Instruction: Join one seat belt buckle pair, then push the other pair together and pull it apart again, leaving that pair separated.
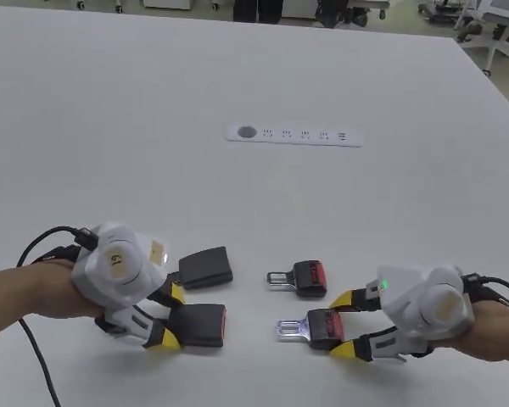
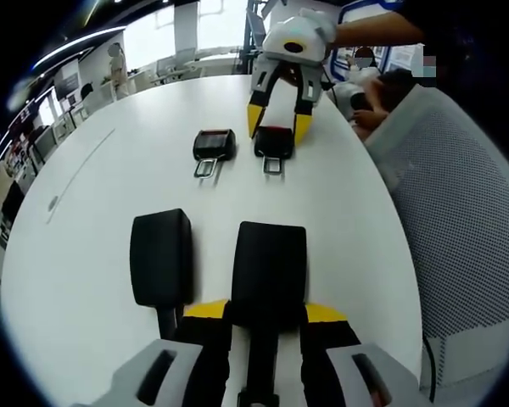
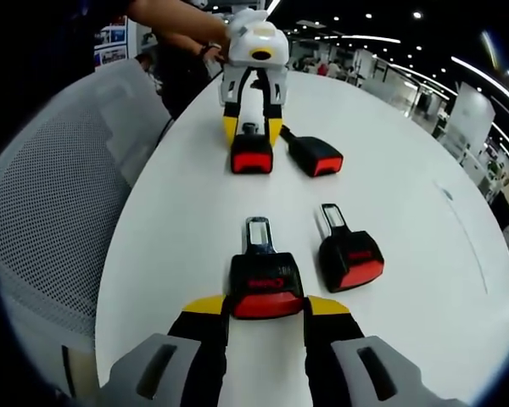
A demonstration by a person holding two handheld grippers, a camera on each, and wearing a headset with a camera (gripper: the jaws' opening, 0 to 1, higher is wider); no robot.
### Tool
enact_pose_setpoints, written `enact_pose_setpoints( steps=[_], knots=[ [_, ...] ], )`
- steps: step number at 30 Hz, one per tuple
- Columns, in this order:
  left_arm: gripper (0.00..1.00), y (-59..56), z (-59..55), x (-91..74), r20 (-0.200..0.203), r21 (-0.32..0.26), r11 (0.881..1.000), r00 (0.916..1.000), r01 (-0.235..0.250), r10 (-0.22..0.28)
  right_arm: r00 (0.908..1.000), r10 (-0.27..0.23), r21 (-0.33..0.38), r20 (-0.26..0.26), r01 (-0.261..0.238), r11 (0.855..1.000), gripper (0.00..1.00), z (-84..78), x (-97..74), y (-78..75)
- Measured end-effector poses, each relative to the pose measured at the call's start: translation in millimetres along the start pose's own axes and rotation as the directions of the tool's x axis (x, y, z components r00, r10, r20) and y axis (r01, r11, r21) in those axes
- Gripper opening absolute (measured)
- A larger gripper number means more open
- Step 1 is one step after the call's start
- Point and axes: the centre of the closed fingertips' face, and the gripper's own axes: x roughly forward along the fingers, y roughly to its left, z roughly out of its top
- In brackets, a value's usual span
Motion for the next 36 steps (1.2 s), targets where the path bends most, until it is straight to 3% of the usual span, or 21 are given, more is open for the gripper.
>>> enact_pose_setpoints(
  steps=[36],
  knots=[
    [0.32,-0.2,-0.3,1.5,-0.017,-0.019,1.0,0.9998,-0.01,0.01,0.9989,0.02,-0.001,0.043,-0.02,1.0,0.31,40.0,27.8,3.6]
  ],
)
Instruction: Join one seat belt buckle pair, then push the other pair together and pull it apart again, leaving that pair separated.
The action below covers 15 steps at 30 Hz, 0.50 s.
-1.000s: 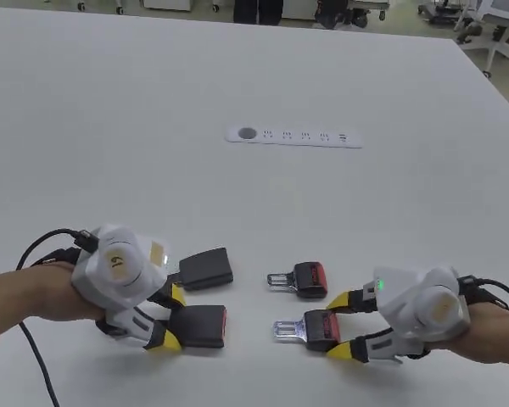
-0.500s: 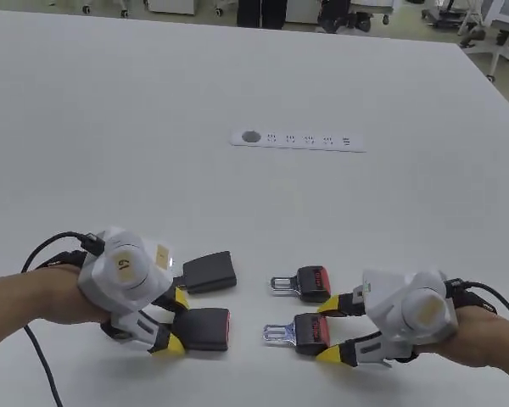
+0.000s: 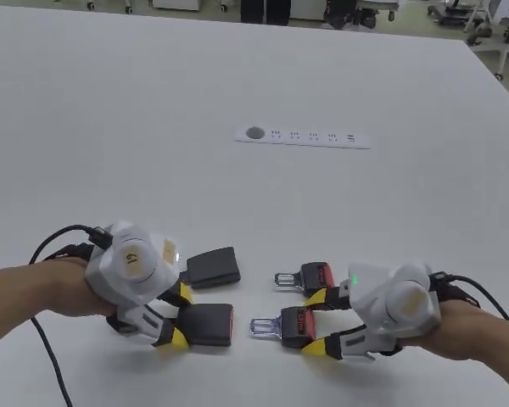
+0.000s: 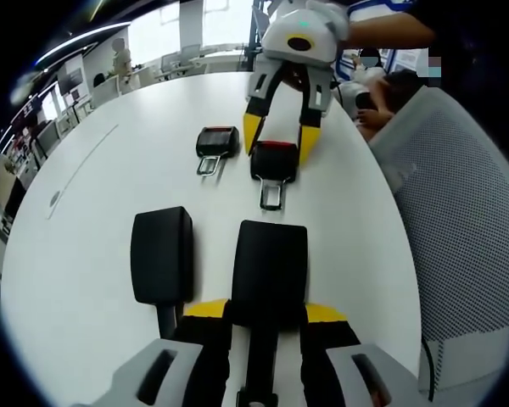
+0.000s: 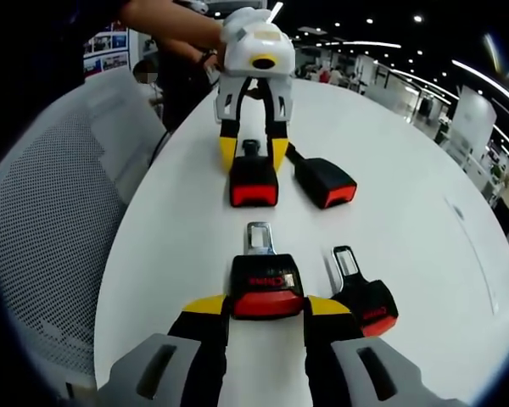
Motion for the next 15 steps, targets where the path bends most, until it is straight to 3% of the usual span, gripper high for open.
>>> enact_pose_setpoints(
  steps=[15],
  knots=[
    [0.32,-0.4,0.8,-0.7,-0.002,-0.002,1.0,1.0,-0.001,0.001,0.9997,0.016,-0.013,0.021,-0.016,1.0,0.31,19.6,14.6,3.7]
  ],
)
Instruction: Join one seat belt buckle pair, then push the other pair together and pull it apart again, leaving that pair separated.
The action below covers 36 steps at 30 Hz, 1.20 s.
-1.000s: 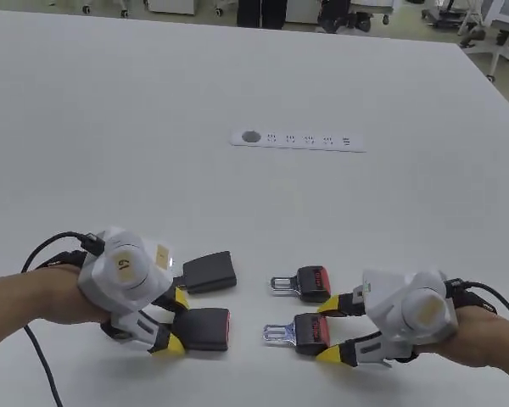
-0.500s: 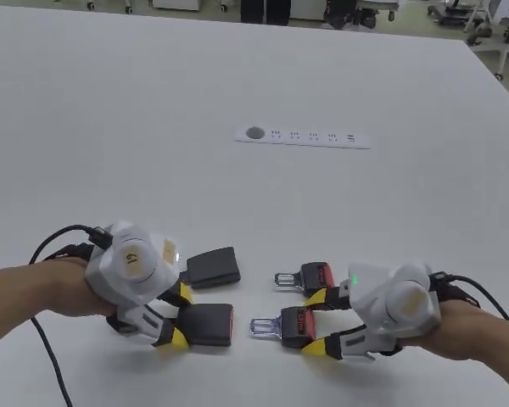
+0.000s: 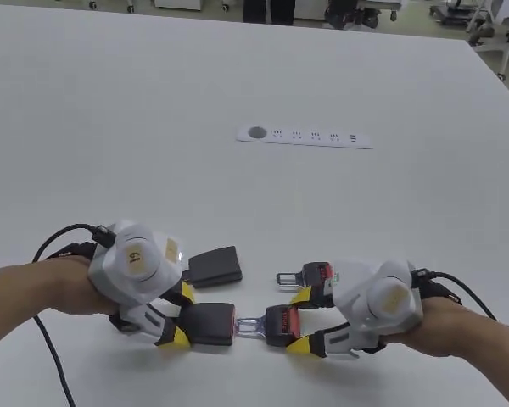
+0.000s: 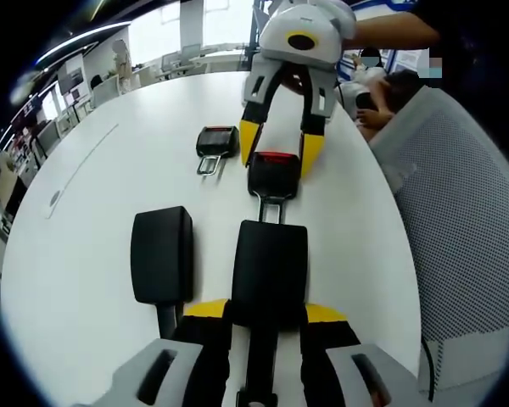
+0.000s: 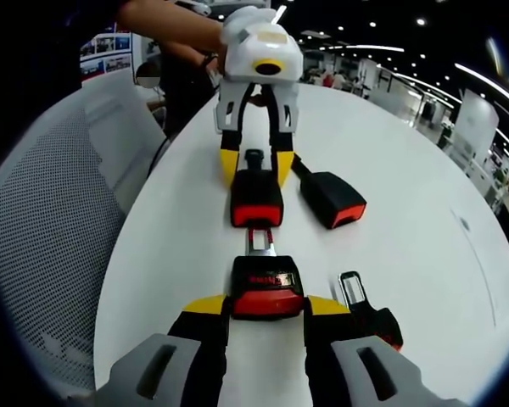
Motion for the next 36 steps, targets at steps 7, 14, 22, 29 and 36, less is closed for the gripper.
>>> enact_pose_setpoints(
  steps=[7,14,22,29,36],
  knots=[
    [0.32,0.4,0.2,0.1,0.003,-0.003,1.0,1.0,0.0,0.0,0.9999,0.012,-0.003,-0.001,-0.012,1.0,0.31,3.5,5.3,3.2],
    [0.32,-1.4,1.4,-0.2,-0.001,0.003,1.0,1.0,0.0,0.0,0.9999,0.017,-0.003,0.003,-0.017,1.0,0.31,9.4,10.1,3.4],
    [0.32,-0.3,0.4,-0.4,0.001,-0.002,1.0,1.0,-0.006,0.006,0.9999,0.013,-0.004,0.0,-0.013,1.0,0.31,9.2,10.1,3.1],
    [0.32,0.3,-0.6,0.0,0.018,-0.009,1.0,0.9998,-0.012,0.012,1.0,0.009,0.003,0.003,-0.009,1.0,0.3,9.6,10.6,3.6],
    [0.31,0.2,-0.2,-0.2,0.018,0.003,1.0,0.9998,-0.012,0.012,1.0,0.001,0.021,-0.003,-0.001,1.0,0.3,9.4,13.3,2.9]
  ],
)
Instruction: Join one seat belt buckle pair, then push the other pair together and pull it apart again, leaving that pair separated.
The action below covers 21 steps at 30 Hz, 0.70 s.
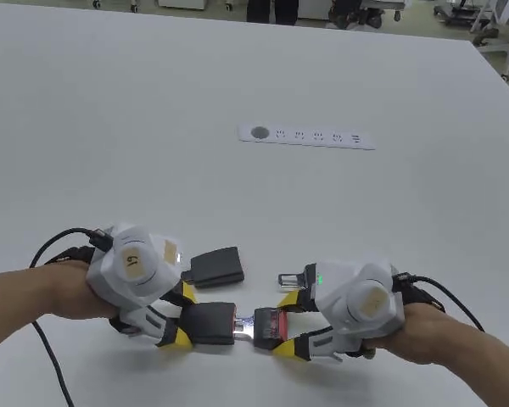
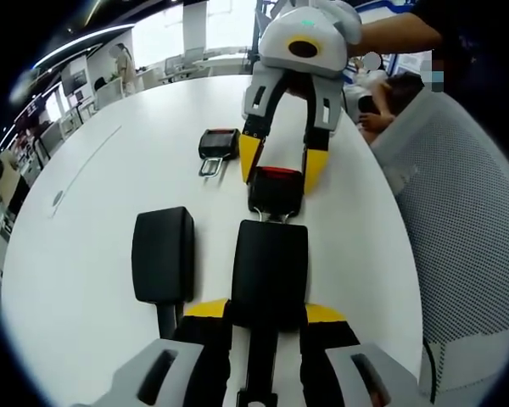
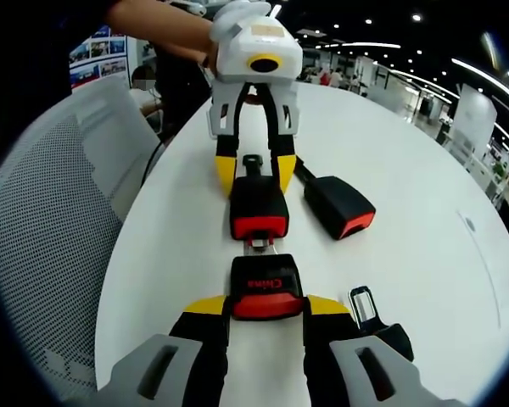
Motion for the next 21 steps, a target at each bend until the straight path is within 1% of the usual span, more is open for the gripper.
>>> enact_pose_setpoints(
  steps=[4,8,15,21],
  knots=[
    [0.31,-1.3,0.5,-0.3,-0.011,0.012,1.0,0.9999,0.006,-0.006,0.9999,0.005,-0.008,-0.012,-0.005,1.0,0.3,0.7,2.1,0.0],
    [0.31,-0.1,-0.6,0.3,-0.014,0.011,1.0,0.9999,0.005,-0.005,0.9996,0.001,0.006,-0.028,-0.001,1.0,0.29,1.6,4.0,-0.4],
    [0.31,0.1,-0.2,0.6,-0.013,-0.001,1.0,0.9999,-0.001,0.001,0.9992,-0.009,0.037,-0.04,0.011,0.999,0.29,0.8,5.2,-0.2],
    [0.31,-0.7,1.2,0.2,-0.017,0.002,1.0,0.9998,0.0,0.0,0.9992,-0.017,0.055,-0.036,0.019,0.998,0.29,3.7,9.2,1.5]
  ],
)
